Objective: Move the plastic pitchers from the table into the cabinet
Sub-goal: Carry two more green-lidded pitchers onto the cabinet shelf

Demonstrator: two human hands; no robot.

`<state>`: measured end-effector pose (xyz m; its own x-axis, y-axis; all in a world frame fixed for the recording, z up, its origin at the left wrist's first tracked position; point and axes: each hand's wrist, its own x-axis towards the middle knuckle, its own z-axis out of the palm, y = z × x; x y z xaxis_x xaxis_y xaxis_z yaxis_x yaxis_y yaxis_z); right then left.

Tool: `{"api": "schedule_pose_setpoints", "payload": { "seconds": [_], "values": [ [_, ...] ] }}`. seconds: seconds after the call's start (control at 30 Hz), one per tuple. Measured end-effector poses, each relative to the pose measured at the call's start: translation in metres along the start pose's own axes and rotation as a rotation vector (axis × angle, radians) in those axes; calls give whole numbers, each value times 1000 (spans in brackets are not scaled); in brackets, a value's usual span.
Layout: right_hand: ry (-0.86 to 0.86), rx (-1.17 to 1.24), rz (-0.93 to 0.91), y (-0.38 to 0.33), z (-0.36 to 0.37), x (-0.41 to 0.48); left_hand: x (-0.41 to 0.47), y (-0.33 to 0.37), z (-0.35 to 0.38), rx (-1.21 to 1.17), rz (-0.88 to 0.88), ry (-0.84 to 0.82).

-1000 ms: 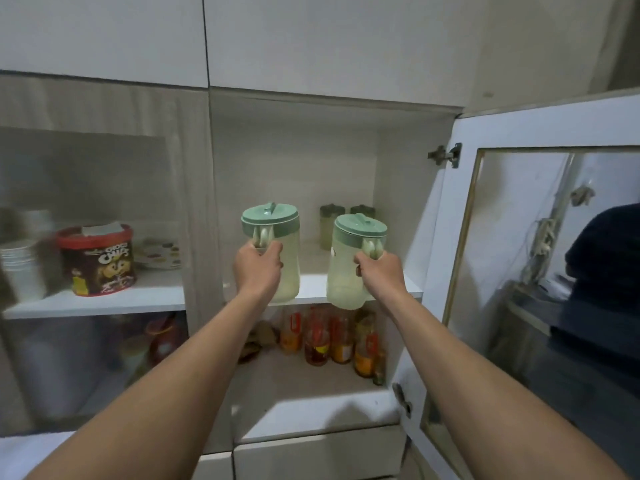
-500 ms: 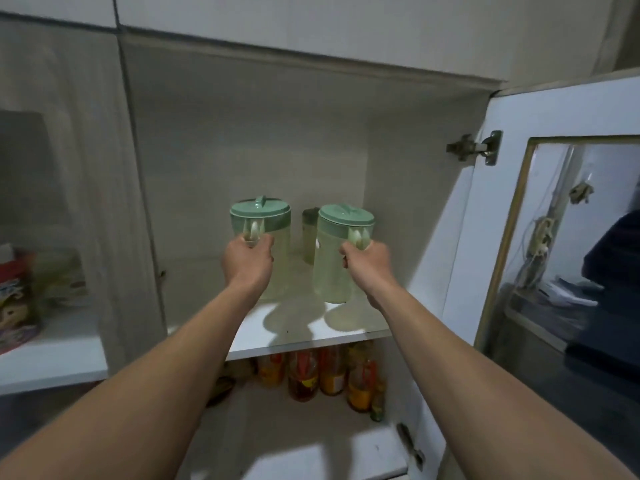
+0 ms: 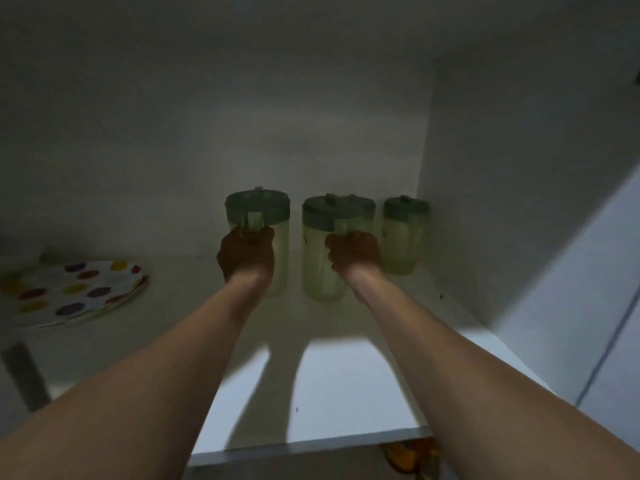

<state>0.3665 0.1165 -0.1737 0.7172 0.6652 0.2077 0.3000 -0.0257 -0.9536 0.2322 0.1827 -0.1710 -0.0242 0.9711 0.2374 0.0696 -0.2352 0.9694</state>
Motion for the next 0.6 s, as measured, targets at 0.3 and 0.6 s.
{"api": "schedule_pose_setpoints", "payload": {
  "seconds": [0.3,0.6],
  "values": [
    [-55,6,-17,28,56,72,72,-47,31,19,-24,75],
    [-101,-48,-40,40,83,111,103,-72,45,53,-9,83]
  ]
}}
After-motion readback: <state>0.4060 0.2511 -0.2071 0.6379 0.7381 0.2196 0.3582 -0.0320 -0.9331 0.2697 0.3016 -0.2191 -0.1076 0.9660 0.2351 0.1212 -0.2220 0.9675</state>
